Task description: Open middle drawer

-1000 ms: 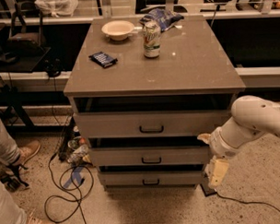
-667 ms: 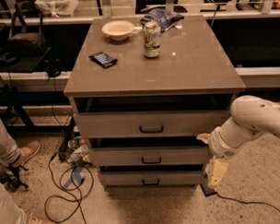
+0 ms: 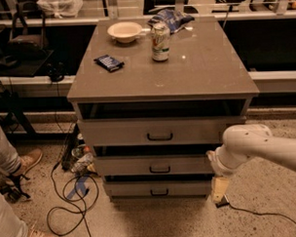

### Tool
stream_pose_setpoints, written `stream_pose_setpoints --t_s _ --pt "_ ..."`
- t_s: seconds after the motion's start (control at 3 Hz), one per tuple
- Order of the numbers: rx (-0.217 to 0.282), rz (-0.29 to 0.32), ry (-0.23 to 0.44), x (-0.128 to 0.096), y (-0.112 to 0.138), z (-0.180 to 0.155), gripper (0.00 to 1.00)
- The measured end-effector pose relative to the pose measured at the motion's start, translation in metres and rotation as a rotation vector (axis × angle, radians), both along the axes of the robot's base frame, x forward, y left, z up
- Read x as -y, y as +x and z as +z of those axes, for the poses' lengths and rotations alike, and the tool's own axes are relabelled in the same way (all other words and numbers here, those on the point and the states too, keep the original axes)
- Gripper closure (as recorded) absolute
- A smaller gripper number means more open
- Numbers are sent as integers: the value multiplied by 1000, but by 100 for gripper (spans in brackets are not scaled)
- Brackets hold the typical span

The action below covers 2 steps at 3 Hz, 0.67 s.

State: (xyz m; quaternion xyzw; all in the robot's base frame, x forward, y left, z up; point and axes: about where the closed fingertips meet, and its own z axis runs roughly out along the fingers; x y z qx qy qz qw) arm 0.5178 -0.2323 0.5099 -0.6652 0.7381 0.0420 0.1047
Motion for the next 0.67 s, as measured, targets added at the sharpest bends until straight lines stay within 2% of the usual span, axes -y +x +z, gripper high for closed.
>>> stream_pose_setpoints --t_s 0.33,0.67 --pt "30 -11 -59 -1 16 -32 0" --pt "51 -30 -88 -3 33 -55 0"
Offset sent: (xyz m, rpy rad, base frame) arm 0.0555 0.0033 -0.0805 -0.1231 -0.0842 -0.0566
